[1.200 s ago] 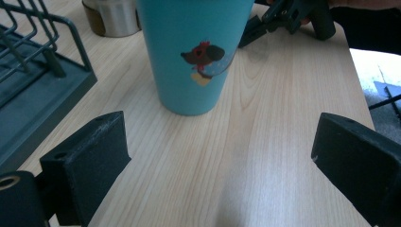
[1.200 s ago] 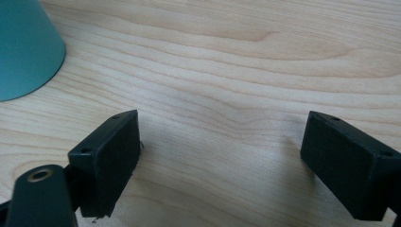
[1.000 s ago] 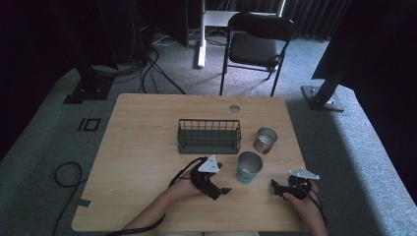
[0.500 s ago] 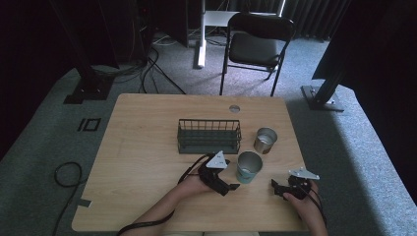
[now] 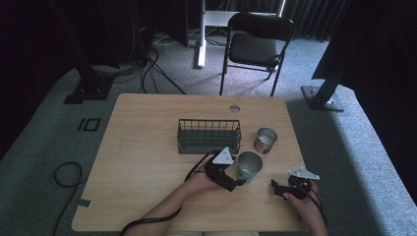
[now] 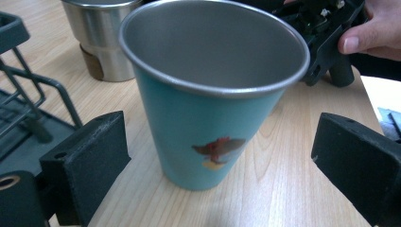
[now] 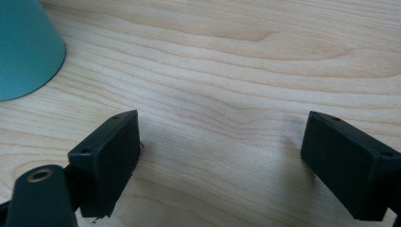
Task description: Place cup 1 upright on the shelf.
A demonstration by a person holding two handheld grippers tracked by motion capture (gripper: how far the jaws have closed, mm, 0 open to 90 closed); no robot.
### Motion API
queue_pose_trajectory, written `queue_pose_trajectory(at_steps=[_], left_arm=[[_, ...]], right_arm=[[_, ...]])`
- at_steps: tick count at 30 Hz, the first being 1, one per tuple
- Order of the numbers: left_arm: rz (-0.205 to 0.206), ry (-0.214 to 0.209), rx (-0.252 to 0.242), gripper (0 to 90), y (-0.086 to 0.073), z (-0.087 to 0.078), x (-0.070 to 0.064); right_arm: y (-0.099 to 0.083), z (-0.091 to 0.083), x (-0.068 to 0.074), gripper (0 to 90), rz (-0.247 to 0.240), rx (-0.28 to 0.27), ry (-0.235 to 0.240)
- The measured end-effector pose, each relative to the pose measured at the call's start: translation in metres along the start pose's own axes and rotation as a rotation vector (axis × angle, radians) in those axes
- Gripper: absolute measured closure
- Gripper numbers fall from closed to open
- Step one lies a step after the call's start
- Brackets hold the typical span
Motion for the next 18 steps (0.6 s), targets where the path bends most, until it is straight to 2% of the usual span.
queue_pose_trajectory(at_steps=[8, 11, 13, 15, 18], left_arm=[[-0.006, 0.013, -0.01, 5.2, 0.005, 0.011, 0.0], [-0.01, 0.007, -0.011, 5.2, 0.006, 0.014, -0.001], [0.004, 0.009, -0.007, 5.2, 0.007, 0.017, -0.002], [-0.002, -0.005, -0.012, 5.2, 0.009, 0.018, -0.003], [-0.002, -0.003, -0.016, 5.1, 0.012, 0.022, -0.005]], right_arm=[[0.0, 0.0, 0.0, 12.4, 0.001, 0.0, 0.0], [0.0, 0.0, 0.0, 12.3, 0.001, 0.0, 0.0], [0.0, 0.0, 0.0, 12.3, 0.0, 0.0, 0.0], [0.0, 0.0, 0.0, 12.3, 0.001, 0.0, 0.0], [0.0, 0.0, 0.0, 12.3, 0.001, 0.0, 0.0]])
Point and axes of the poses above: each handheld gripper's, and its own axes: z roughly forward along the jaws, y roughly out of its top, x roughly to its left, the point moved 3 cm from there along z, roughly forward along the jaws, and after that the axes turned 13 degrees about y, right-handed, at the moved point
